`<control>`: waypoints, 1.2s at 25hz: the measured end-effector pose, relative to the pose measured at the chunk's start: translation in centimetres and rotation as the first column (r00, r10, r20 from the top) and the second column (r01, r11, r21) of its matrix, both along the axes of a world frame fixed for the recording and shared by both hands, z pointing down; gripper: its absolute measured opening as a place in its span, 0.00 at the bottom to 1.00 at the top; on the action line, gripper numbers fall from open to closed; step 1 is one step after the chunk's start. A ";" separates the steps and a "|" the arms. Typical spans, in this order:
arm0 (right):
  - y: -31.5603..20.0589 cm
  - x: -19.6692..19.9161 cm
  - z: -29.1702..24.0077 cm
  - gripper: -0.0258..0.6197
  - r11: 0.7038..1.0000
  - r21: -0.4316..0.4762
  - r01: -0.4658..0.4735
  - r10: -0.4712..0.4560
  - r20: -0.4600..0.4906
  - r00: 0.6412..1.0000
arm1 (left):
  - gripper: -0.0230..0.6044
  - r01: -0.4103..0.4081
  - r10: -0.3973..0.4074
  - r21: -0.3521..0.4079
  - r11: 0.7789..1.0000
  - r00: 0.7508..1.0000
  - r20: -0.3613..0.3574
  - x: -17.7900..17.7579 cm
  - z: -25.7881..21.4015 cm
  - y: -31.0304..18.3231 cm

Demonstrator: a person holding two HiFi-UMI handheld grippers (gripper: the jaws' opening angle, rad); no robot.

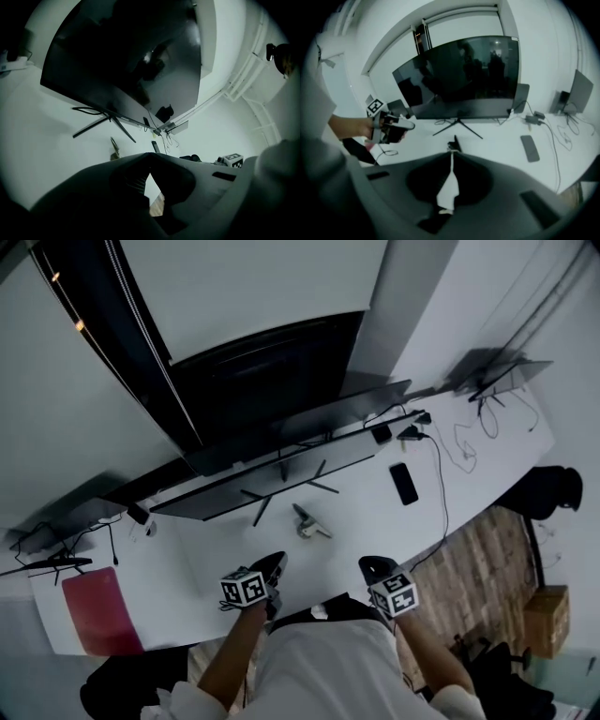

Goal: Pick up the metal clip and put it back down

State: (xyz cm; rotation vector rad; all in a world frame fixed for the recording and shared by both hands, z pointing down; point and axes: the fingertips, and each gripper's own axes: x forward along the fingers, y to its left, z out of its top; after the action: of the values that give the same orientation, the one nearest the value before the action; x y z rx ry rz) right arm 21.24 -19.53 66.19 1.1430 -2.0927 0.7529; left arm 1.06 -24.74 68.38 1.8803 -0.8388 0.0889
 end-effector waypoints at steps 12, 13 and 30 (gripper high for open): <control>1.5 3.0 -2.7 0.09 0.990 0.080 0.113 -0.118 0.069 0.991 | 0.09 0.141 -0.142 0.065 0.988 0.990 0.017 2.2 -3.0 5.7; 1.9 3.4 -2.9 0.09 0.989 0.087 0.119 -0.125 0.074 0.989 | 0.09 0.154 -0.156 0.070 0.986 0.988 0.021 2.3 -2.9 6.3; 10.8 11.1 -4.2 0.09 0.966 0.157 0.204 -0.229 0.164 0.960 | 0.09 0.321 -0.347 0.222 0.921 0.933 0.091 7.8 -7.3 19.9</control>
State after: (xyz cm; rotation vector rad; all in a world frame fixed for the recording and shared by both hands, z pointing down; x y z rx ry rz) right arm 32.33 -8.71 61.99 0.9229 -2.4084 0.6345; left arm 8.81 -4.88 61.06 1.9053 -1.2908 -0.0928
